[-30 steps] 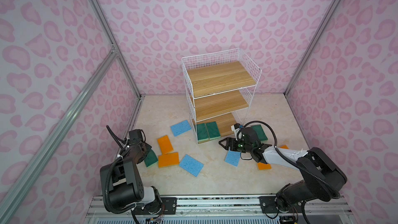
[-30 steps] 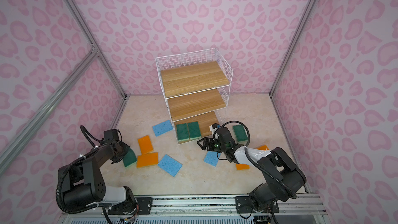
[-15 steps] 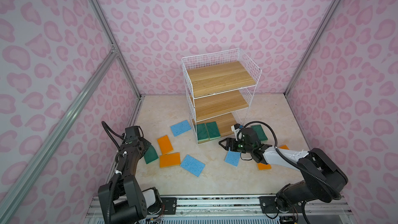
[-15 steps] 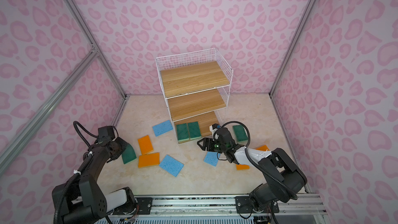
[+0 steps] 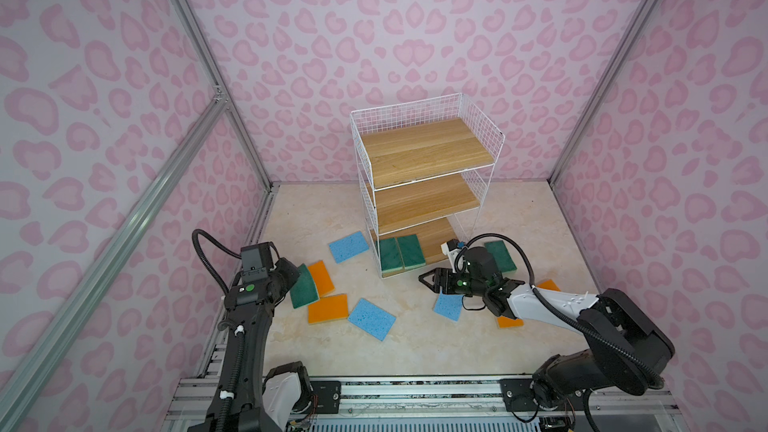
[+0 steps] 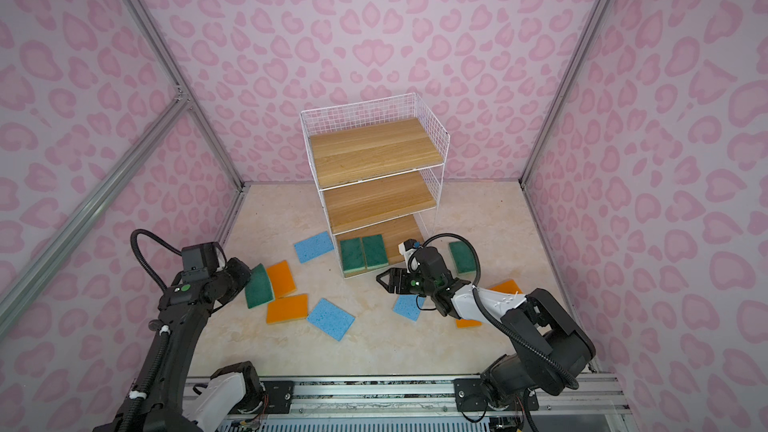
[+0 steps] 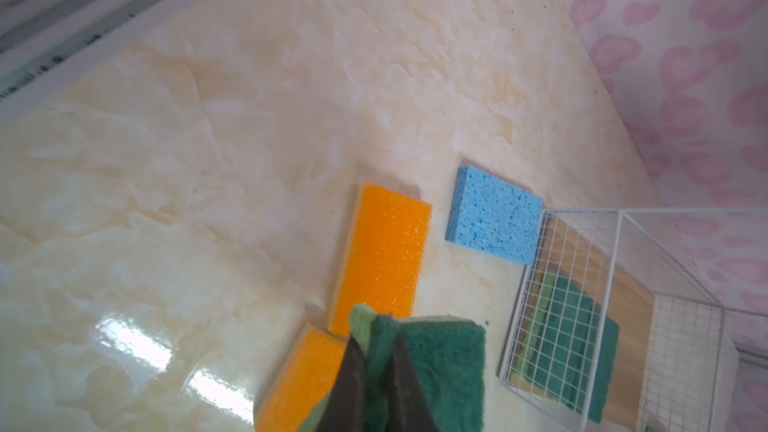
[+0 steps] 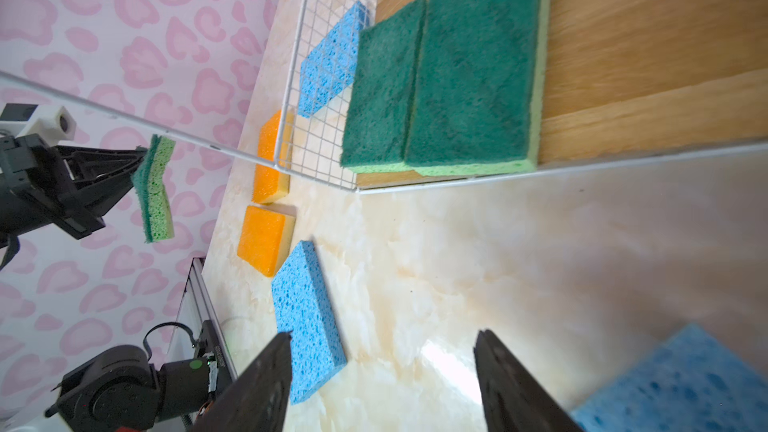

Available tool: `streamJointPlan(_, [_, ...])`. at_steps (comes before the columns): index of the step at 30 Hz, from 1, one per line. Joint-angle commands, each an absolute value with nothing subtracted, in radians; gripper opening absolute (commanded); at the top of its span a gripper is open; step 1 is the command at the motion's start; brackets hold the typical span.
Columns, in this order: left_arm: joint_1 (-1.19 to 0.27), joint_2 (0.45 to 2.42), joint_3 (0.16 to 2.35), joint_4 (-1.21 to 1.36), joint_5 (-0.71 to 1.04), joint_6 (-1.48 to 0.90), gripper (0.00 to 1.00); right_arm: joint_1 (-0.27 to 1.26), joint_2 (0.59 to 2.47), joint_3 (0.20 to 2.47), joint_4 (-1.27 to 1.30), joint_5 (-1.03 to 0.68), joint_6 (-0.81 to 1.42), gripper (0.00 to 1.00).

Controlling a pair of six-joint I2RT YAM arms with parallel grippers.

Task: Place and organize the cleaning sponges onto the shelf
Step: 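Lift the green sponge with the left gripper toward the right gripper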

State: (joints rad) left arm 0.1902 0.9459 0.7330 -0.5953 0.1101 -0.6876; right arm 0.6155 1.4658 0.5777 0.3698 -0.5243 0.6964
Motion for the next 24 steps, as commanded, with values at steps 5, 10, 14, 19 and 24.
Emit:
streamJointPlan(5, [0.011, 0.943, 0.668, -0.496, 0.116, -0.863, 0.03, 0.749, 1.415, 0.497, 0.558, -0.45, 0.762, 0.7])
streamJointPlan(10, [-0.093, 0.969, 0.668, -0.442, 0.07, -0.912, 0.03, 0.878, 1.439, 0.476, 0.708, -0.376, 0.833, 0.7])
streamJointPlan(14, [-0.147, 0.998, 0.67, -0.403, 0.056, -0.944, 0.03, 0.924, 1.516, 0.534, 0.781, -0.393, 0.881, 0.63])
streamJointPlan(19, [-0.202, 1.029, 0.661, -0.346, 0.034, -0.997, 0.03, 0.965, 1.581, 0.593, 0.808, -0.36, 0.894, 0.61])
streamJointPlan(24, [-0.231, 1.039, 0.663, -0.321, 0.013, -1.026, 0.03, 0.991, 1.63, 0.641, 0.811, -0.327, 0.902, 0.62])
